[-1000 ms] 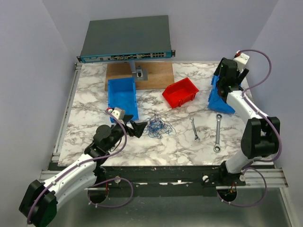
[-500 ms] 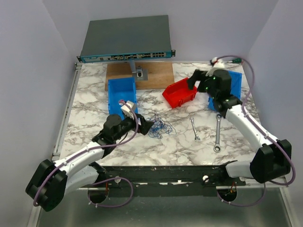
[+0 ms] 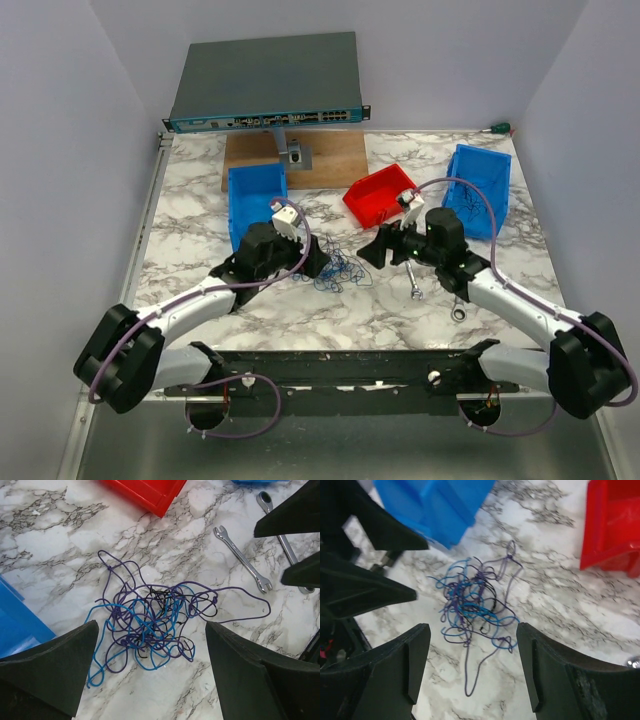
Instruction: Untangle the cables
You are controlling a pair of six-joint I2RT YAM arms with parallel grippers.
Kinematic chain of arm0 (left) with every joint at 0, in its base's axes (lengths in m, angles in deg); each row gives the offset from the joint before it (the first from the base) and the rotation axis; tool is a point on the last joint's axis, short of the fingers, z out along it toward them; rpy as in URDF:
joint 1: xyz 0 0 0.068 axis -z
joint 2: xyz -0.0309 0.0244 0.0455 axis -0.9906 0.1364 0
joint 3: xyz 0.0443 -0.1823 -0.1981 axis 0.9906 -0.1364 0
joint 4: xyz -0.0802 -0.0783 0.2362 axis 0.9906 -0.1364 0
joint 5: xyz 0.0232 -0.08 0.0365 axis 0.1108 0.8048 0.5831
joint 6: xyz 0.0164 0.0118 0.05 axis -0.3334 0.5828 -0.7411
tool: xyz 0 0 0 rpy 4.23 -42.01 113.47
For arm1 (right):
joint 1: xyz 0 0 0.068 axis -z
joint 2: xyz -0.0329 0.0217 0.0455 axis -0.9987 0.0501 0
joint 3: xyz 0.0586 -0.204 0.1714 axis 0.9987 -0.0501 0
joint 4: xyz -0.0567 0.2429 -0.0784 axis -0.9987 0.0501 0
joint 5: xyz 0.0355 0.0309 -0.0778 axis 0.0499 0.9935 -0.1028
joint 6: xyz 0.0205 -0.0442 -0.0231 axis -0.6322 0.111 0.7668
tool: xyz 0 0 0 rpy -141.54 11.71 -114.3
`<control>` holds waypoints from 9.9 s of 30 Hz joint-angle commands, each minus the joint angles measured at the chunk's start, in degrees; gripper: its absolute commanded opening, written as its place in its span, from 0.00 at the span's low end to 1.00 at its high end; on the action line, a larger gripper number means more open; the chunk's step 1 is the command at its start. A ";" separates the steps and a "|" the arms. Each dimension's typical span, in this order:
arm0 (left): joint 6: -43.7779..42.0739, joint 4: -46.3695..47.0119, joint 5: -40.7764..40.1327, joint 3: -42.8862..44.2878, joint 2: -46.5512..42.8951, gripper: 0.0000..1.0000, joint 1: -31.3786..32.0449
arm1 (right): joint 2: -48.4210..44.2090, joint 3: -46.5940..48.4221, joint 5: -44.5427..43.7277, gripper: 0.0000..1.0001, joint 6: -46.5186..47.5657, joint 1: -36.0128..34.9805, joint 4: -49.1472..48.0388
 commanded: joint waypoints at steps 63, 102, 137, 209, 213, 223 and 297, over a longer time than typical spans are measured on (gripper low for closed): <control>0.16 -6.23 -13.67 0.20 -4.24 0.00 1.21 | -27.76 -28.97 -81.45 0.01 -26.52 -7.21 -15.97; -2.75 11.07 -9.02 -17.73 -32.40 0.00 1.16 | -32.47 -28.79 -50.79 0.01 -5.65 -7.21 -24.82; -3.59 14.41 0.13 -16.31 -27.27 0.00 1.25 | 18.98 24.91 -68.42 0.01 -21.64 -6.56 -11.31; -4.56 15.75 10.08 -12.38 -18.05 0.00 1.53 | 3.75 -24.95 -3.79 0.79 -11.79 -0.18 -52.60; -4.98 16.18 10.40 -12.66 -18.03 0.00 1.53 | 5.39 -24.71 -4.36 0.78 -13.77 -0.18 -53.01; -5.70 15.43 11.48 -11.83 -17.16 0.00 1.78 | 7.25 -24.84 0.12 0.78 -16.43 -0.60 -57.03; -6.58 14.38 13.88 -10.18 -15.62 0.00 3.80 | 17.91 -18.73 12.09 0.43 -17.28 -2.42 -57.90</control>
